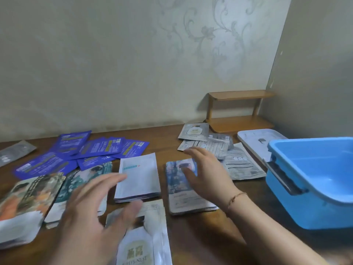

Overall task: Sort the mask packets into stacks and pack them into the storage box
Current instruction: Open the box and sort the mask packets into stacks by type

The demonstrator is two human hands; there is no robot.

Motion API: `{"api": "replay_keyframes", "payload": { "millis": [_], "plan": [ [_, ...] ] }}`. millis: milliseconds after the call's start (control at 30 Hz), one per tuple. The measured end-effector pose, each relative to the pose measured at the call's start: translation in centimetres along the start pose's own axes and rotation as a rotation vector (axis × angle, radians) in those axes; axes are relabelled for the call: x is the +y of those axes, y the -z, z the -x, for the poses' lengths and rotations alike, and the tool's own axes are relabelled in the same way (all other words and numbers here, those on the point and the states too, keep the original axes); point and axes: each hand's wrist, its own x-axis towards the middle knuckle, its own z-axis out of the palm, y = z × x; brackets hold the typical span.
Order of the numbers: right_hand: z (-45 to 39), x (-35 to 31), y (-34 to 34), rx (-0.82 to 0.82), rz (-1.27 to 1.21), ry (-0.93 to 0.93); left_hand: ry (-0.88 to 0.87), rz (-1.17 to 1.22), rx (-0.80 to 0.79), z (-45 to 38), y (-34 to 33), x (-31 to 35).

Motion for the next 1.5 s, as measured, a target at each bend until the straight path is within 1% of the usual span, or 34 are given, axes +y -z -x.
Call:
{"api": "replay_keyframes", "payload": {
  "millis": [33,67,100,133,167,233,300,367,467,533,633,767,833,867,933,1000,1033,1100,1167,1200,1233,1267,1300,1333,1367,1433,1467,1500],
  "plan": [
    [-1.6,1.6,0.4,0.015,0.058,-0.104,0.007,0.046,0.012,-1.7,-2.2,1.3],
    [-3.1,3.2,0.7,0.003,0.113,-0.202,0.030,0.046,-0.090,-3.9,-4.3,1.8],
    [-4.5,4.7,0.8,-0.028,0.159,-0.279,0.018,-0.003,-0.174,-6.1,-6.4,2.1],
    [-5.5,6.0,0.7,-0.064,0.191,-0.334,0.007,-0.042,-0.285,-8.5,-8.5,2.2],
    [-6.3,7.1,0.5,-0.102,0.213,-0.367,-0.015,-0.077,-0.350,-10.7,-10.3,2.5],
    [-7.0,8.6,-0.2,-0.139,0.240,-0.386,-0.041,-0.129,-0.531,-14.1,-14.0,2.2],
    [-7.3,9.3,-0.9,-0.103,0.270,-0.390,-0.075,-0.232,-0.670,-16.4,-17.0,1.9],
    [-7.5,9.7,-1.5,-0.039,0.301,-0.382,-0.096,-0.304,-0.734,-18.2,-19.2,1.2],
    [-7.9,9.9,-1.6,0.023,0.283,-0.408,-0.092,-0.305,-0.781,-19.3,-21.4,0.0],
    [-8.1,9.7,-1.5,0.071,0.250,-0.428,-0.101,-0.277,-0.759,-19.4,-22.5,-0.3],
    [-8.1,9.2,-1.0,0.140,0.142,-0.444,-0.126,-0.198,-0.655,-19.3,-23.5,-0.6],
    [-7.1,8.1,0.4,0.267,-0.025,-0.429,-0.146,-0.217,-0.564,-20.3,-23.7,-1.9],
    [-6.5,7.7,1.1,0.303,-0.110,-0.413,-0.102,-0.165,-0.487,-20.9,-23.4,-2.5],
    [-6.2,7.5,1.4,0.302,-0.115,-0.411,-0.073,-0.134,-0.446,-21.0,-23.2,-2.7],
    [-6.0,7.1,1.7,0.309,0.036,-0.385,-0.064,-0.119,-0.409,-21.0,-22.9,-2.9],
    [-6.0,6.5,1.3,0.371,0.289,-0.310,-0.099,-0.116,-0.392,-20.7,-22.8,-2.9],
    [-6.3,6.2,1.2,0.389,0.351,-0.279,-0.128,-0.109,-0.375,-20.5,-22.7,-2.8],
    [-6.7,5.7,1.0,0.421,0.426,-0.189,-0.211,-0.065,-0.311,-20.4,-22.4,-2.5],
    [-6.6,5.4,1.3,0.488,0.440,-0.121,-0.253,0.063,-0.208,-20.1,-21.7,-2.1],
    [-6.4,5.0,1.6,0.539,0.408,-0.091,-0.215,0.161,-0.165,-19.8,-21.0,-1.7],
    [-6.1,4.5,2.1,0.598,0.354,-0.065,-0.125,0.279,-0.139,-19.3,-20.1,-1.4],
    [-5.7,4.0,2.7,0.650,0.292,-0.059,-0.002,0.398,-0.149,-18.7,-19.0,-1.0],
    [-5.4,3.3,3.3,0.687,0.198,-0.058,0.124,0.499,-0.198,-18.1,-17.7,-0.8],
    [-4.9,2.5,3.9,0.666,0.012,-0.071,0.217,0.568,-0.282,-17.2,-16.2,-0.6],
    [-4.6,1.6,4.5,0.595,-0.280,-0.099,0.269,0.631,-0.386,-16.2,-14.6,-0.6],
    [-4.1,-0.3,5.4,0.365,-0.946,-0.183,0.296,0.787,-0.585,-14.0,-11.7,-1.0],
    [-3.8,-1.0,5.5,0.262,-1.160,-0.236,0.318,0.879,-0.655,-12.9,-10.3,-1.1],
    [-3.7,-1.5,5.4,0.189,-1.297,-0.278,0.341,0.947,-0.687,-12.0,-9.2,-1.2]
  ]
}}
